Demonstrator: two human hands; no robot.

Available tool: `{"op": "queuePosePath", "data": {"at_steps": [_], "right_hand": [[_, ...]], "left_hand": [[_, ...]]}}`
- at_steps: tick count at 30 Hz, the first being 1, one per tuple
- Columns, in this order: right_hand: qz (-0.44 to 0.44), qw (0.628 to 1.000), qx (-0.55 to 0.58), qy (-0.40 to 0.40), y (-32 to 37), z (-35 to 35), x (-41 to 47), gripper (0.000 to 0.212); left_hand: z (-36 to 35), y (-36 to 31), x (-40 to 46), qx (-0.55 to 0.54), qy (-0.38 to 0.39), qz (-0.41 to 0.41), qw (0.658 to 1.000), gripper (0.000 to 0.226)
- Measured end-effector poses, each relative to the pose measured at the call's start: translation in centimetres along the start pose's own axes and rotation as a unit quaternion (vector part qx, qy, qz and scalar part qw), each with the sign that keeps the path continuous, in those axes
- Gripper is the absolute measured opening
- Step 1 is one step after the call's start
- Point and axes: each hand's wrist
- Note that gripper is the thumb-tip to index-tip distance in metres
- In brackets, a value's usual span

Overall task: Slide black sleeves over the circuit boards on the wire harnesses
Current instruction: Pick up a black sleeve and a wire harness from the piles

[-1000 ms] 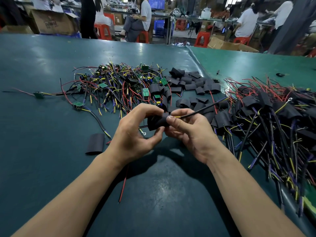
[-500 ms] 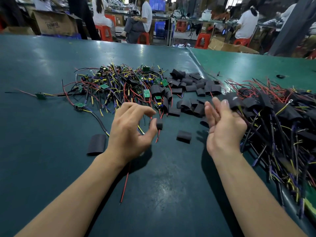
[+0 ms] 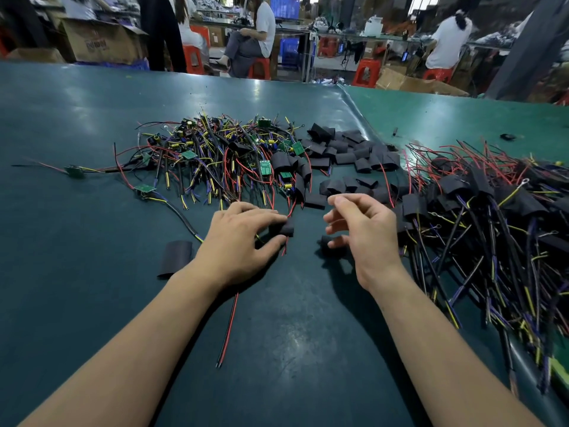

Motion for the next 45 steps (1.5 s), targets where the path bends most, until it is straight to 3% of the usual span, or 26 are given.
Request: {"op": "queuePosePath", "data": {"at_steps": [4,9,11,18,22,25,28,30,32,34,36,37,39,41,43,45], "right_hand": [[0.052,0.998,-0.042,0.011,-0.3,-0.1,-0.3,0.013],[0.072,0.996,-0.039,0.022,-0.1,-0.2,-0.5,0.014],[0.073,0.996,-0.042,0.025,-0.1,-0.1,-0.5,0.014],[0.063,0.998,-0.020,0.021,0.0,0.1,-0.2,0.011],[0.061,0.997,-0.018,0.038,0.0,-0.1,-0.7,0.015],[-0.001,0.993,0.045,0.110,0.2,-0.3,-1.6,0.014],[-0.022,0.979,0.007,0.205,0.2,-0.6,-2.4,0.009],[-0.068,0.961,0.012,0.268,-0.1,-1.1,-3.2,0.013],[-0.146,0.939,0.052,0.306,-0.3,-1.6,-3.9,0.029],[-0.175,0.940,0.059,0.289,-0.5,-1.8,-3.8,0.033],[-0.121,0.960,0.005,0.253,-0.3,-1.5,-3.1,0.017],[-0.091,0.966,-0.012,0.241,-0.1,-1.3,-2.7,0.010],[-0.068,0.975,0.021,0.212,0.4,-0.9,-1.9,0.011],[-0.079,0.977,0.112,0.162,1.1,-0.4,-1.2,0.020],[-0.102,0.968,0.190,0.128,1.6,0.3,-0.7,0.022],[-0.113,0.956,0.238,0.127,2.0,1.0,-0.2,0.022]], "left_hand": [[0.2,-0.1,0.0,-0.013,-0.070,0.025,0.997,0.022],[0.2,0.1,0.2,0.071,-0.106,0.146,0.981,0.052],[0.1,0.0,0.2,0.091,-0.092,0.169,0.977,0.045],[0.5,-0.2,-0.3,0.116,-0.023,0.115,0.986,0.031],[0.4,-0.5,-0.3,-0.023,-0.102,0.139,0.985,0.010],[0.3,-0.9,0.3,-0.173,-0.154,0.207,0.951,0.011],[0.6,-1.4,1.1,-0.358,-0.224,0.301,0.855,0.011],[0.8,-1.9,1.2,-0.453,-0.236,0.307,0.803,0.010],[0.6,-2.5,0.8,-0.459,-0.214,0.250,0.825,0.011],[0.5,-2.9,0.3,-0.468,-0.170,0.214,0.840,0.009],[0.6,-3.0,0.2,-0.504,-0.152,0.211,0.824,0.007],[0.6,-2.8,0.2,-0.487,-0.169,0.205,0.832,0.007],[0.3,-2.1,0.2,-0.333,-0.210,0.162,0.905,0.009],[-0.1,-1.7,0.1,-0.146,-0.167,0.081,0.972,0.006],[-0.5,-1.4,-0.3,-0.052,-0.087,0.021,0.995,0.021],[-0.6,-1.3,-0.4,-0.042,-0.071,0.020,0.996,0.027]]}}
Point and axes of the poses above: each hand's wrist, its own x-axis towards the middle knuckle, its own z-axis out of the back of the hand, y = z × x, and after that the axes turned 15 degrees about -y, right-handed
